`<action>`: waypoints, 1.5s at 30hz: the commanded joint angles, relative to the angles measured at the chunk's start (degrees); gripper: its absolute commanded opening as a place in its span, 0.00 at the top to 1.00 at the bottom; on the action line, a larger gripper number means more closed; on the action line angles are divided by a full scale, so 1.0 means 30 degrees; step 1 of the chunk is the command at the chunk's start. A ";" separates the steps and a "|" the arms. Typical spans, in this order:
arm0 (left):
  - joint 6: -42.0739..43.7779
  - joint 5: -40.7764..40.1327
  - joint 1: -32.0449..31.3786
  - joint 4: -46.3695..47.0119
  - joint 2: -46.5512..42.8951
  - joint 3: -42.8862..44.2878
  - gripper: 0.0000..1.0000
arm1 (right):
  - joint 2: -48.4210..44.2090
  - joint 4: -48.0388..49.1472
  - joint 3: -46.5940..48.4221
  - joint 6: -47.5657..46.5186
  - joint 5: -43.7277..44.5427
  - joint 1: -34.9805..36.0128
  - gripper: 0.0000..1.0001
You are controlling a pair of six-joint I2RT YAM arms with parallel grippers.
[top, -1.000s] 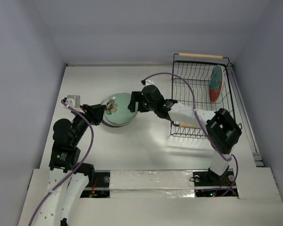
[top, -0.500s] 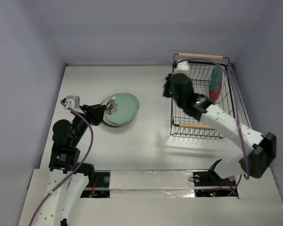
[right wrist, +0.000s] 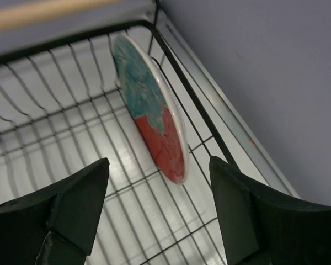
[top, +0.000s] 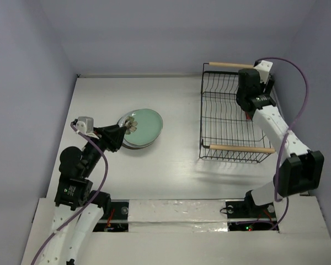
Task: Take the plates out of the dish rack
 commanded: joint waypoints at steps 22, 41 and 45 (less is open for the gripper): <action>0.0371 -0.0906 -0.1368 0.0203 -0.1282 0.1028 0.64 | 0.5334 0.0886 0.1869 -0.3285 0.1213 -0.2318 0.59; 0.0400 -0.0965 -0.1544 0.0261 -0.1195 0.0970 0.64 | 0.2408 -0.0138 0.2776 -0.4456 0.2211 -0.1792 1.00; 0.0400 -0.0995 -0.1544 0.0320 -0.1048 0.0940 0.64 | 0.1617 -0.0871 0.3304 -0.4691 0.2648 -0.1092 1.00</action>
